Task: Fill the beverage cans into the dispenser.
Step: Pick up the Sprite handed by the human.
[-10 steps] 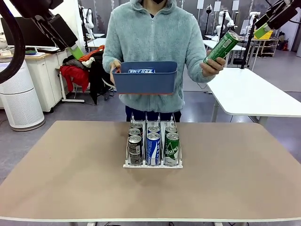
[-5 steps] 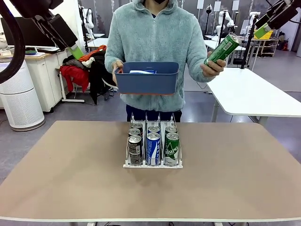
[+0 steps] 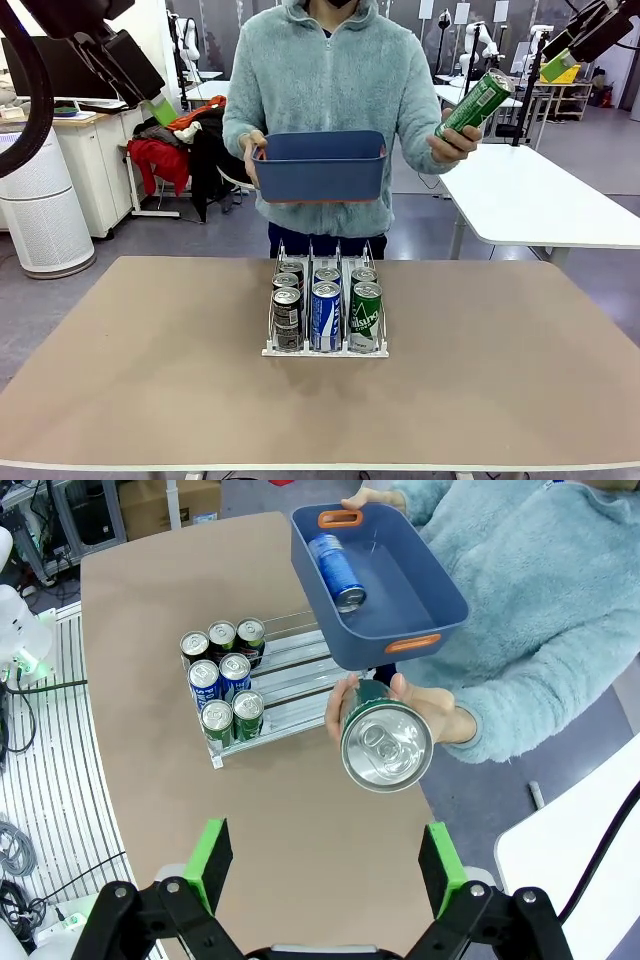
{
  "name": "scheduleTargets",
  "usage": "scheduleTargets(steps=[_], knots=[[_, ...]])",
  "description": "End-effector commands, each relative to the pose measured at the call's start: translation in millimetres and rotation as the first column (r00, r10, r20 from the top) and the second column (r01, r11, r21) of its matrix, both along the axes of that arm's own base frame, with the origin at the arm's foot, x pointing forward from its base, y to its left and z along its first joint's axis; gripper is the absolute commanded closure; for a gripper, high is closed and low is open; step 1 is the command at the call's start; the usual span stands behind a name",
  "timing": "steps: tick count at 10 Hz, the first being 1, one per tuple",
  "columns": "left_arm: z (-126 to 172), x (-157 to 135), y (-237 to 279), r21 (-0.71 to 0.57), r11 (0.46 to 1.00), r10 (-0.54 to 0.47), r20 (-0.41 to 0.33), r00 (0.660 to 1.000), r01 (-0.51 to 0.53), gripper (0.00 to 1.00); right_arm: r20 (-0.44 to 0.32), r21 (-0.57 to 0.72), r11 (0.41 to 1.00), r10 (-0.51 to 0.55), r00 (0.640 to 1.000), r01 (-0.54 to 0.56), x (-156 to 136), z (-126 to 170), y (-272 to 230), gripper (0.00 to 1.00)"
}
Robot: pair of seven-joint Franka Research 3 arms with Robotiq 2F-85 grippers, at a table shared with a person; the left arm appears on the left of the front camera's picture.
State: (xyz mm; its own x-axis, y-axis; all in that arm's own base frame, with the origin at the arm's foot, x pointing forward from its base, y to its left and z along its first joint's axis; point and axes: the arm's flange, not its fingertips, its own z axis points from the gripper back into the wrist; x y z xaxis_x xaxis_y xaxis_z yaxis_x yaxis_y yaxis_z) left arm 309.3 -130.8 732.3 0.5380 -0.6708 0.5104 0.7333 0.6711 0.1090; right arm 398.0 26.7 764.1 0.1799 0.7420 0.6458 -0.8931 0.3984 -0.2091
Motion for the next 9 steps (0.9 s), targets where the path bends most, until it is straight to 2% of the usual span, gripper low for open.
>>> scheduleTargets(steps=[1, 3, 9], knots=[[-0.4, -0.8, 1.8, -0.001, 1.0, -0.002, -0.005, 1.0, 0.002, 0.0, 0.0, 0.0, 1.0, 0.0, 1.0, 0.0, 0.0, 0.0, 0.0, 0.0], [-0.4, -0.8, 1.8, -0.001, 1.0, -0.002, -0.005, 1.0, 0.002, 0.0, -0.023, -0.019, 1.0, 0.001, 1.0, -0.001, 10.5, -3.0, 2.4, 0.0], [-0.4, -0.8, 1.8, -0.001, 1.0, -0.002, -0.005, 1.0, 0.002, 0.0, -0.029, -0.061, 0.998, 0.027, 0.999, -0.029, 47.0, -12.5, 16.0, 0.0]])
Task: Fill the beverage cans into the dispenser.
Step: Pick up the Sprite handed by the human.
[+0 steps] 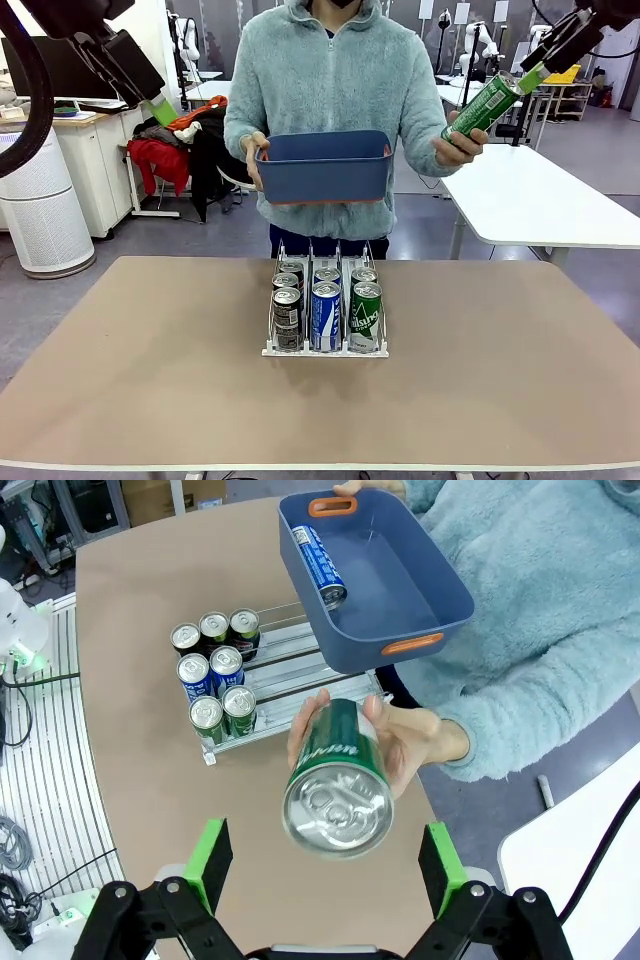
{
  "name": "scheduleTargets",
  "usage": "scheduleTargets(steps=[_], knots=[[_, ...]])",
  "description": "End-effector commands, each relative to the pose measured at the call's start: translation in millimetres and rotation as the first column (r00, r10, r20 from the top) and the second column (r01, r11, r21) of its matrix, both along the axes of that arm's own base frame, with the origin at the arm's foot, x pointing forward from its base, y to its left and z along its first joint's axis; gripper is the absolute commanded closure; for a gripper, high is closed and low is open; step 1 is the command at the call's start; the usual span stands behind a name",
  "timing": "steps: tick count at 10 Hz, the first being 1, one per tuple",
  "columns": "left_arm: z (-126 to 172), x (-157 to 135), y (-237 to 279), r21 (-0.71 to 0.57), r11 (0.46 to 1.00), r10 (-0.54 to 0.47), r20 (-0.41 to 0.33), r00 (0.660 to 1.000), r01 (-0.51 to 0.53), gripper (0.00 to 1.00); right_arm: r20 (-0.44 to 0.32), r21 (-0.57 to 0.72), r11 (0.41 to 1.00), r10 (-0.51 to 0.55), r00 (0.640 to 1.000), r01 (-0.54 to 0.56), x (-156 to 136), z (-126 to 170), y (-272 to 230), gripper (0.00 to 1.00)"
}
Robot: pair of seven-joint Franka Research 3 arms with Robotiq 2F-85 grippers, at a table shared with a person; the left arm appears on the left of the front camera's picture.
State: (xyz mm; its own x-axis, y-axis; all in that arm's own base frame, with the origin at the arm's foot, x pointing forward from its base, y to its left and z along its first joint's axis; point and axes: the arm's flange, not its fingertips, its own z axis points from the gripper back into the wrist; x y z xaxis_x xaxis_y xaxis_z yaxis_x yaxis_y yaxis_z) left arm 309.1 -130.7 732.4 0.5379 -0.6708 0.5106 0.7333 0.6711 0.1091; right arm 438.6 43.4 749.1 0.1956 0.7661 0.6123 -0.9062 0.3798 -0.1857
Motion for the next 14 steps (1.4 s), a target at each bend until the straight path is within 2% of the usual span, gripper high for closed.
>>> scheduleTargets(steps=[1, 9, 13, 14], knots=[[-0.5, -0.6, 1.8, -0.001, 1.0, -0.002, -0.005, 1.0, 0.002, 0.0, 0.017, -0.031, 0.999, 0.016, 1.0, -0.015, 12.8, -2.8, 3.1, 0.0], [-0.5, -0.6, 1.8, -0.001, 1.0, -0.002, -0.005, 1.0, 0.002, 0.0, -0.048, -0.025, 0.998, 0.052, 0.997, -0.054, 33.7, -29.1, 21.0, 0.0], [-0.5, -0.6, 1.8, -0.001, 1.0, -0.002, -0.005, 1.0, 0.002, 0.0, -0.048, -0.031, 0.999, 0.033, 0.998, -0.034, 31.7, -25.4, 22.8, 0.0], [-0.5, -0.6, 1.8, -0.001, 1.0, -0.002, -0.005, 1.0, 0.002, 0.0, -0.051, -0.035, 0.999, 0.031, 0.998, -0.033, 33.3, -27.0, 24.0, 0.6]])
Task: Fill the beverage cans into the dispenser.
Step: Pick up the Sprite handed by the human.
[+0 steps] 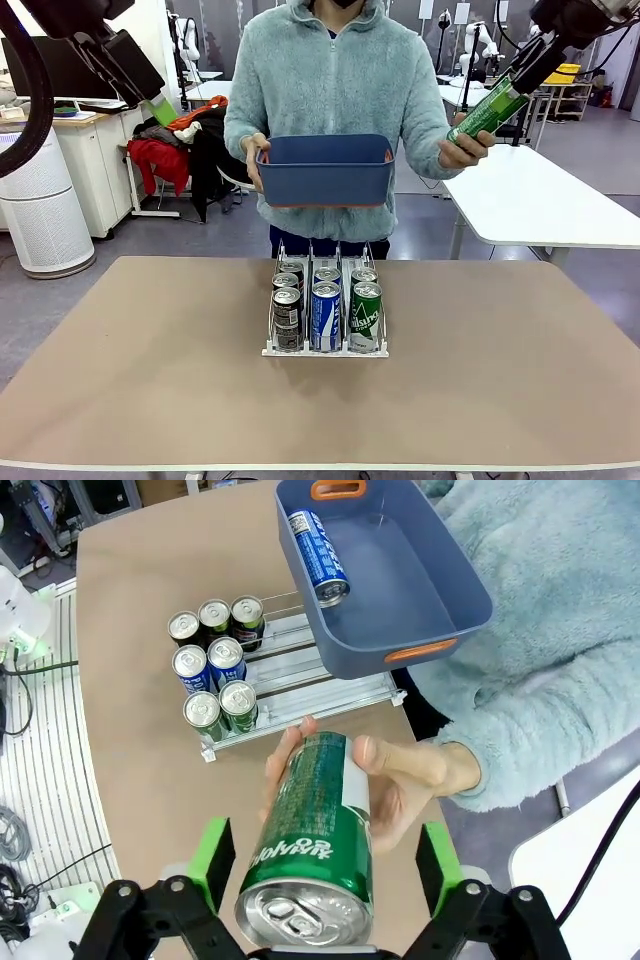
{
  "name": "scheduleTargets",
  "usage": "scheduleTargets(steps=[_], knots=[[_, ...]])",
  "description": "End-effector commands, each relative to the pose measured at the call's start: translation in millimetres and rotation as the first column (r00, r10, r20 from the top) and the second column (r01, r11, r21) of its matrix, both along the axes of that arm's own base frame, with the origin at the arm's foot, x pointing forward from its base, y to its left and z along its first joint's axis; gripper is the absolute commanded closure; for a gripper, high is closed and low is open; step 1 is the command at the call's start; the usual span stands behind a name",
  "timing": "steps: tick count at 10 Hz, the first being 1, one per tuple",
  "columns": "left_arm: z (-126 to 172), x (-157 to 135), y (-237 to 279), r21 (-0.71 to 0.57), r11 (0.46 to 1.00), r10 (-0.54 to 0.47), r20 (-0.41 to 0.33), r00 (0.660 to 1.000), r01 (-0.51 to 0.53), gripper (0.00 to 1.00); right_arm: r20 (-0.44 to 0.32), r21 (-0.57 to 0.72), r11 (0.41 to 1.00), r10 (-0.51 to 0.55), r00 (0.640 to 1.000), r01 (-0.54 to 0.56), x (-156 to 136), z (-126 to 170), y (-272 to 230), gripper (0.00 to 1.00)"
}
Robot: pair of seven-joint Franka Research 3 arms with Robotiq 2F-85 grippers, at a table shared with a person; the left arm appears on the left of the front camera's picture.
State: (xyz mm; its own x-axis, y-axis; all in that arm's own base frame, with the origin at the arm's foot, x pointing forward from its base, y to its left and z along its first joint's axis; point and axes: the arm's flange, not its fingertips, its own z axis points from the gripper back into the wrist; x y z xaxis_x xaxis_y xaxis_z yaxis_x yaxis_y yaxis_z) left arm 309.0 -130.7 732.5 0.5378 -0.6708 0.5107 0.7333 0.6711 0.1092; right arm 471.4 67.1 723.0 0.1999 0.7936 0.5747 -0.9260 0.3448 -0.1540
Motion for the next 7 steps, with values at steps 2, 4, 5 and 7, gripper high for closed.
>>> scheduleTargets(steps=[2, 4, 5, 7], knots=[[-0.6, -0.5, 1.8, -0.001, 1.0, -0.002, -0.005, 1.0, 0.002, 0.0, -0.013, 0.003, 0.999, -0.046, 0.999, 0.046, 1.4, -1.4, 0.9, 1.0], [-0.6, -0.5, 1.8, -0.001, 1.0, -0.002, -0.005, 1.0, 0.002, 0.0, -0.033, 0.003, 0.998, -0.055, 0.998, 0.055, -2.5, -1.2, -0.6, 1.0], [-0.6, -0.5, 1.8, -0.001, 1.0, -0.002, -0.005, 1.0, 0.002, 0.0, -0.039, 0.008, 0.998, -0.056, 0.998, 0.056, -3.7, -1.3, -0.9, 1.0], [-0.6, -0.5, 1.8, -0.001, 1.0, -0.002, -0.005, 1.0, 0.002, 0.0, -0.056, 0.016, 0.999, -0.042, 0.998, 0.043, -7.4, -0.7, -1.7, 1.0]])
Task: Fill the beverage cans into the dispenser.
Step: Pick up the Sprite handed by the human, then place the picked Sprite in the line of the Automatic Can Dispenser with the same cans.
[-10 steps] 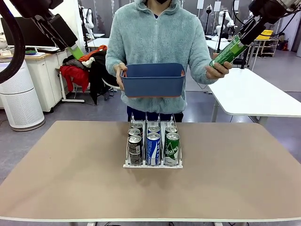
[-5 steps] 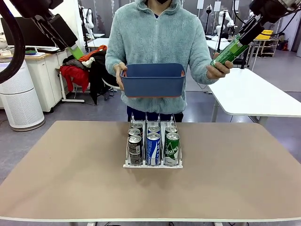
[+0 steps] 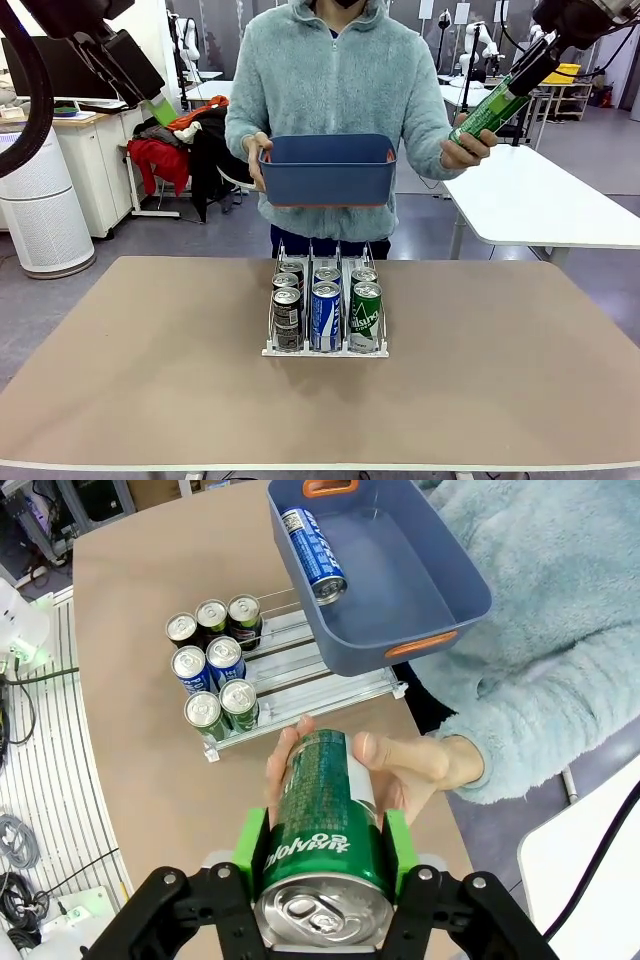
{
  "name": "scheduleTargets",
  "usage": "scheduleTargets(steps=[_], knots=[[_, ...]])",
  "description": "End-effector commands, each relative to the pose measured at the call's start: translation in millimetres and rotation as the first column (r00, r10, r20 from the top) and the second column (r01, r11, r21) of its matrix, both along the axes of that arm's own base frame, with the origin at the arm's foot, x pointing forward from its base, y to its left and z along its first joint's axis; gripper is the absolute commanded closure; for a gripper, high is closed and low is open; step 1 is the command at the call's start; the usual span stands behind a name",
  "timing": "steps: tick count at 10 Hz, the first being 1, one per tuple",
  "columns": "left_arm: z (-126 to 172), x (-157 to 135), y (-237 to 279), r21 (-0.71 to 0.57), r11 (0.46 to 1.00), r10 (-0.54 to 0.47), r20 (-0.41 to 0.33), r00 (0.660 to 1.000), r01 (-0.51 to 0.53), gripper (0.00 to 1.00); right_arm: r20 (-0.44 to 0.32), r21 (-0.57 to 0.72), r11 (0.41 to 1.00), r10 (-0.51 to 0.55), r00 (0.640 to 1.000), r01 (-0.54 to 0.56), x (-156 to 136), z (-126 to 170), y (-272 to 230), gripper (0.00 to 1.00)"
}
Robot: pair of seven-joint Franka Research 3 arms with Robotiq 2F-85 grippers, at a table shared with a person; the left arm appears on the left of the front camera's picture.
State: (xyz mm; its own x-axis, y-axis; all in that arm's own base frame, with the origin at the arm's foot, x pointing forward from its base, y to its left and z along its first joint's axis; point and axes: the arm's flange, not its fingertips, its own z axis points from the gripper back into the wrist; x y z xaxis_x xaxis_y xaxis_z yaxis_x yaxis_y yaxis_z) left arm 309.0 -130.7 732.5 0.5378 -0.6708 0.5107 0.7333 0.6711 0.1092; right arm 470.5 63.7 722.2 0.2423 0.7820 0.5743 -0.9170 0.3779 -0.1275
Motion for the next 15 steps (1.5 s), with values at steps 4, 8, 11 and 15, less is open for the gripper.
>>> scheduleTargets(steps=[4, 8, 11, 15], knots=[[-0.6, -0.5, 1.8, -0.001, 1.0, -0.002, -0.005, 1.0, 0.002, 0.0, -0.063, 0.019, 0.999, 0.045, 0.997, -0.044, -11.8, 1.4, 0.4, 1.0], [-0.6, -0.5, 1.8, -0.001, 1.0, -0.002, -0.005, 1.0, 0.002, 0.0, -0.047, -0.003, 0.999, 0.033, 0.998, -0.033, -8.1, -2.3, 2.5, 1.0], [-0.6, -0.5, 1.8, -0.001, 1.0, -0.002, -0.005, 1.0, 0.002, 0.0, -0.047, -0.003, 0.999, 0.033, 0.998, -0.033, -8.1, -2.3, 2.5, 1.0], [-0.6, -0.5, 1.8, -0.001, 1.0, -0.002, -0.005, 1.0, 0.002, 0.0, -0.047, -0.003, 0.999, 0.033, 0.998, -0.033, -8.1, -2.3, 2.5, 1.0]])
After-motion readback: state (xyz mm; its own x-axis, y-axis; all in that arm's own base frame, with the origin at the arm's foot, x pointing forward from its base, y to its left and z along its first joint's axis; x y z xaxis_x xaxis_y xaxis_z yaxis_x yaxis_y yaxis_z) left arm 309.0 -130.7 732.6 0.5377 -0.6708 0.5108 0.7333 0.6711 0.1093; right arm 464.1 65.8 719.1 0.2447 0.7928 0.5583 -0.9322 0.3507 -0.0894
